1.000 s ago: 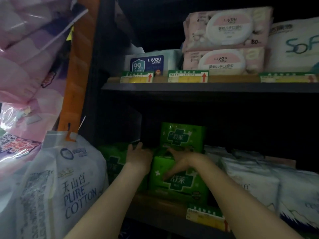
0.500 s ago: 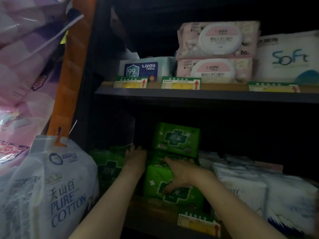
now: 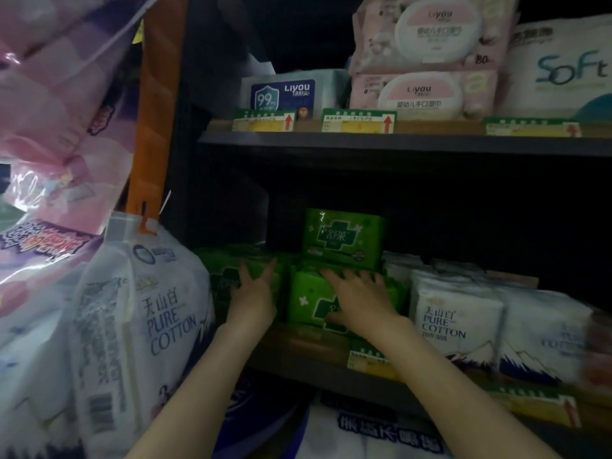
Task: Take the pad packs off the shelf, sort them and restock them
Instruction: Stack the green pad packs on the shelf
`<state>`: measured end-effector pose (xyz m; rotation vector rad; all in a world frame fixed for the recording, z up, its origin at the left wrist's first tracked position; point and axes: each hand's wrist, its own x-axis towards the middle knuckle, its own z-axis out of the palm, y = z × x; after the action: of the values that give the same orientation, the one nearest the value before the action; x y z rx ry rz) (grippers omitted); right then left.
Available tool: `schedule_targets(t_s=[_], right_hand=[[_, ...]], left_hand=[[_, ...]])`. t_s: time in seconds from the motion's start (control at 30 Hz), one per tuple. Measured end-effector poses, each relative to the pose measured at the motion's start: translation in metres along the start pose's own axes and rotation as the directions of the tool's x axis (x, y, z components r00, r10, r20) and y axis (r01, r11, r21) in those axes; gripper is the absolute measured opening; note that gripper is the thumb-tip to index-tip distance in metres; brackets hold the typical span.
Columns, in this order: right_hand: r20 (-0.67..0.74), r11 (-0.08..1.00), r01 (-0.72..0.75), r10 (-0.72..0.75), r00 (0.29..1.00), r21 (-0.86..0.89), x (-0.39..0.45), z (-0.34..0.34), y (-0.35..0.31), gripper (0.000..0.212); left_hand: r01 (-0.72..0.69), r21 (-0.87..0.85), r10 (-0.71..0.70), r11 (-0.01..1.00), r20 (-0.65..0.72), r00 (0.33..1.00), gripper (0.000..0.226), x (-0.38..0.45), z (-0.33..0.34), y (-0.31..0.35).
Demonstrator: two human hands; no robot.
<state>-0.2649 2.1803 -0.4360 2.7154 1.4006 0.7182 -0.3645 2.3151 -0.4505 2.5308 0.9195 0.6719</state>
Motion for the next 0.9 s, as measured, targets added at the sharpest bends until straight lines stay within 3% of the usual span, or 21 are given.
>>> schedule_targets(t_s=[0.37, 0.53, 0.67, 0.77, 0.9], right_hand=[[-0.032, 0.999, -0.018, 0.019, 0.999, 0.029, 0.004, 0.005, -0.002, 0.077], [-0.041, 0.999, -0.028, 0.029, 0.999, 0.024, 0.009, 0.005, -0.005, 0.074], [0.031, 0.999, -0.025, 0.025, 0.999, 0.029, 0.010, -0.002, -0.006, 0.071], [0.115, 0.996, -0.037, 0.028, 0.993, 0.076, 0.026, -0.027, -0.008, 0.063], [0.035, 0.982, 0.078, -0.085, 0.996, 0.172, 0.057, -0.034, -0.032, 0.048]], left_hand=[[-0.004, -0.018, 0.005, 1.000, 0.081, 0.997, 0.083, 0.012, -0.003, -0.003], [-0.004, 0.136, 0.001, 0.991, 0.027, 1.000, 0.076, 0.021, -0.005, -0.005], [-0.092, 0.327, 0.105, 0.941, -0.023, 0.994, 0.074, 0.028, -0.005, -0.006], [-0.084, 0.343, 0.100, 0.936, -0.028, 0.995, 0.074, 0.034, -0.004, -0.003], [-0.043, 0.347, 0.076, 0.937, -0.080, 0.994, 0.076, 0.034, 0.003, -0.005]])
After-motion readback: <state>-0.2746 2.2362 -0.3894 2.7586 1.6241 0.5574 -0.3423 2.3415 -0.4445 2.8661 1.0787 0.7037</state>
